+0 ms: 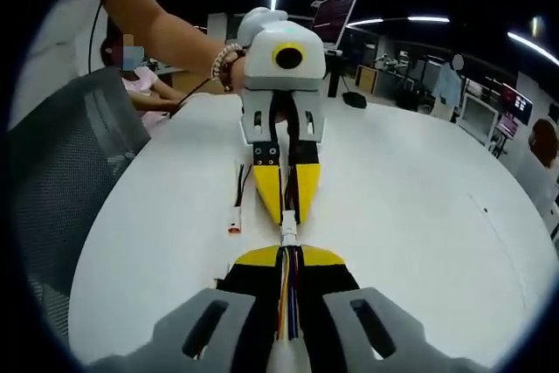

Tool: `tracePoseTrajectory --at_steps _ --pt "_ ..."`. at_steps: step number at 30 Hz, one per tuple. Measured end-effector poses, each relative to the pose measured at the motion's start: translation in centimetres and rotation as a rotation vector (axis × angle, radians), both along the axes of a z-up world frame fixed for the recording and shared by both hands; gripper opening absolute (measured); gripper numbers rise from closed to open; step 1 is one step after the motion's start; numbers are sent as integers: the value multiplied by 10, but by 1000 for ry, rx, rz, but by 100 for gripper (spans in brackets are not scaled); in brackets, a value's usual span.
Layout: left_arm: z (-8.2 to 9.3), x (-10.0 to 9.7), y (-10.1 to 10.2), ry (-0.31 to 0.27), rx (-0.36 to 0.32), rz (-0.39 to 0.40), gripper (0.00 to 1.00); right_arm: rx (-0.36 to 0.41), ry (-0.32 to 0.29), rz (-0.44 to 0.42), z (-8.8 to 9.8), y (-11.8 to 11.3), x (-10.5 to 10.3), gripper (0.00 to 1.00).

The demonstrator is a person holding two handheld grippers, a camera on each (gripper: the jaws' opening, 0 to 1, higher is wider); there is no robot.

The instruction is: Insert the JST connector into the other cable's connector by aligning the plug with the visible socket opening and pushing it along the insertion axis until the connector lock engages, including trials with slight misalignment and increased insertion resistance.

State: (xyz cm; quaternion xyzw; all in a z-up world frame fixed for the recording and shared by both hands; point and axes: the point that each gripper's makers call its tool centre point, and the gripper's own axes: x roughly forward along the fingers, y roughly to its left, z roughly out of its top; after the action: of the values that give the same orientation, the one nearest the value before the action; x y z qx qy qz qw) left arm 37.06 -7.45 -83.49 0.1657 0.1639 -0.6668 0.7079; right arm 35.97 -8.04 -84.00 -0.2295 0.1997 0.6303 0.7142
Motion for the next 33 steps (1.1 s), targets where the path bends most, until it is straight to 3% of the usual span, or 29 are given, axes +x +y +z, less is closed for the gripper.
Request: tracePoseTrajectory --at_steps 33 --pt "0 0 -1 3 21 5 0 -4 11 -9 0 2 1 2"
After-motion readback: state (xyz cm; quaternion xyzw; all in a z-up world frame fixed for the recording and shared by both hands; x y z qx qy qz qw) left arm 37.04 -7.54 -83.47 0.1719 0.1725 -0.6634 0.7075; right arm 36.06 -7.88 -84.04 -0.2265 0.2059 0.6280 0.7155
